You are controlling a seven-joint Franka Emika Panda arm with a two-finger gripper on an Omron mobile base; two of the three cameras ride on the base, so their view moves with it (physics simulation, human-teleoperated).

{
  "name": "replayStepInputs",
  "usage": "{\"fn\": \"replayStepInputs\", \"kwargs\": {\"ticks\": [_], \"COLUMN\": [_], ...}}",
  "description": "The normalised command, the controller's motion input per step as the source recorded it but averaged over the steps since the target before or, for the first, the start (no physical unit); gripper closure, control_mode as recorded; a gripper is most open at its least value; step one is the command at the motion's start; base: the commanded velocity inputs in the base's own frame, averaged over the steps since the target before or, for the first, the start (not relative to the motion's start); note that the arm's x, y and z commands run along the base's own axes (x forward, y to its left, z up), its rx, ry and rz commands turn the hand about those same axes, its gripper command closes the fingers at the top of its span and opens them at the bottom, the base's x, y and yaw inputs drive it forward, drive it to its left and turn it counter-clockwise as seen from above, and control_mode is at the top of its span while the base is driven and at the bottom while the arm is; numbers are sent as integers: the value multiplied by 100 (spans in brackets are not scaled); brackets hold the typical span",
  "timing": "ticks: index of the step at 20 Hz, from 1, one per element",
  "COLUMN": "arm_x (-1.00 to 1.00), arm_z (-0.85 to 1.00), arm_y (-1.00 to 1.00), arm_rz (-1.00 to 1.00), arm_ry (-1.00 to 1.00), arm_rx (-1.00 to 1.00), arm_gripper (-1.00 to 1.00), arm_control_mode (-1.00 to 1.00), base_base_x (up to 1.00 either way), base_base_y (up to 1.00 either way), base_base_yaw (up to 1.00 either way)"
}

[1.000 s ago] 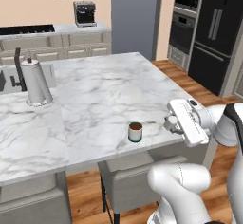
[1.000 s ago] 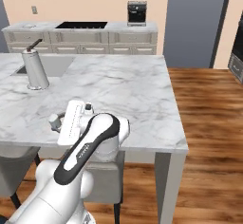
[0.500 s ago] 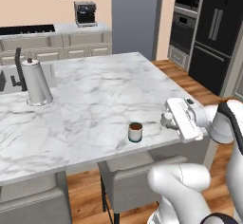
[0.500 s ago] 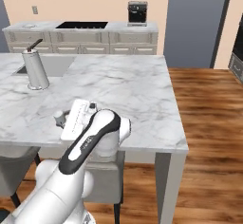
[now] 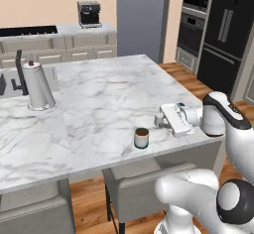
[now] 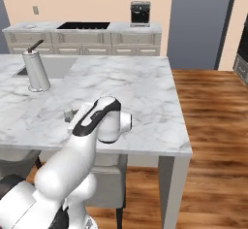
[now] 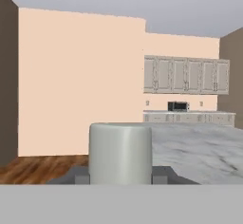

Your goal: Pick up the marshmallow and place it in the cup of hot chocolate on the dining counter.

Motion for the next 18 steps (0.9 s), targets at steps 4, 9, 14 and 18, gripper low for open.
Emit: {"fn": "replayStepInputs", "kwargs": {"ticks": [4, 9, 14, 18], "arm_x": [67, 36, 29, 26], "arm_z": [-41, -33, -48, -45], "arm_y": [0, 7, 15, 8], "arm_rz": [0, 0, 0, 0], "arm_ry": [17, 0, 0, 0], "arm_rx": [-3, -7, -3, 0], "arm_gripper": [100, 100, 100, 100], "arm_control_mode": [-100, -100, -100, -100], "base_base_x": [0, 0, 0, 0], "base_base_y": [0, 0, 0, 0], "base_base_yaw": [0, 0, 0, 0]}}
